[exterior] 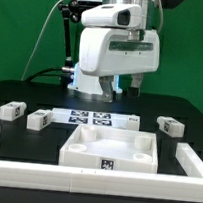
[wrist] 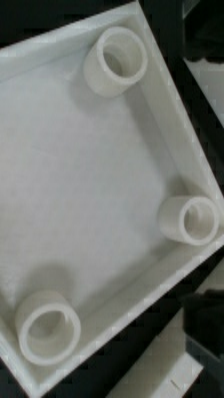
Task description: Assemble one leg
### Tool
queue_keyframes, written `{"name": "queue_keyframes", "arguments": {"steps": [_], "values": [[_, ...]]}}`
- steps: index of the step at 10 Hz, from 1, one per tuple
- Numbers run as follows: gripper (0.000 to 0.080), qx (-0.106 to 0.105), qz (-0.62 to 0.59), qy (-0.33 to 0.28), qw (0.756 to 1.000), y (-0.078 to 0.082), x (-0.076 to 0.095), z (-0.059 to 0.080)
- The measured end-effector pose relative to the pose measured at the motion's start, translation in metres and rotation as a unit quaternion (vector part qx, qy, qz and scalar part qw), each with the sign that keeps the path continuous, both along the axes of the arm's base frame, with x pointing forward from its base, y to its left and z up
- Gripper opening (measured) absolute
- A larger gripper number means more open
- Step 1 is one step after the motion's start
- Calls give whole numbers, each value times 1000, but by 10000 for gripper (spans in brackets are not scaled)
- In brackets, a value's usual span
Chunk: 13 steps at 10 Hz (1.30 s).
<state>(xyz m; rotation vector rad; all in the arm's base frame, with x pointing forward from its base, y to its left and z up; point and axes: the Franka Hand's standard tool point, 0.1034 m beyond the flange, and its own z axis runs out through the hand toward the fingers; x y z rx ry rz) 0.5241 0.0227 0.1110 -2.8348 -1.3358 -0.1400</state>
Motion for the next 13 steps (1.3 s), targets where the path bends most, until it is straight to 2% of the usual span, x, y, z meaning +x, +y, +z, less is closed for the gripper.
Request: {"name": "queue_keyframes", "arguments": {"steps": [9, 13], "values": [[649, -4, 14, 3, 1000, 1, -2, -3], [649, -29, 99, 42, 994, 13, -28, -45]]}}
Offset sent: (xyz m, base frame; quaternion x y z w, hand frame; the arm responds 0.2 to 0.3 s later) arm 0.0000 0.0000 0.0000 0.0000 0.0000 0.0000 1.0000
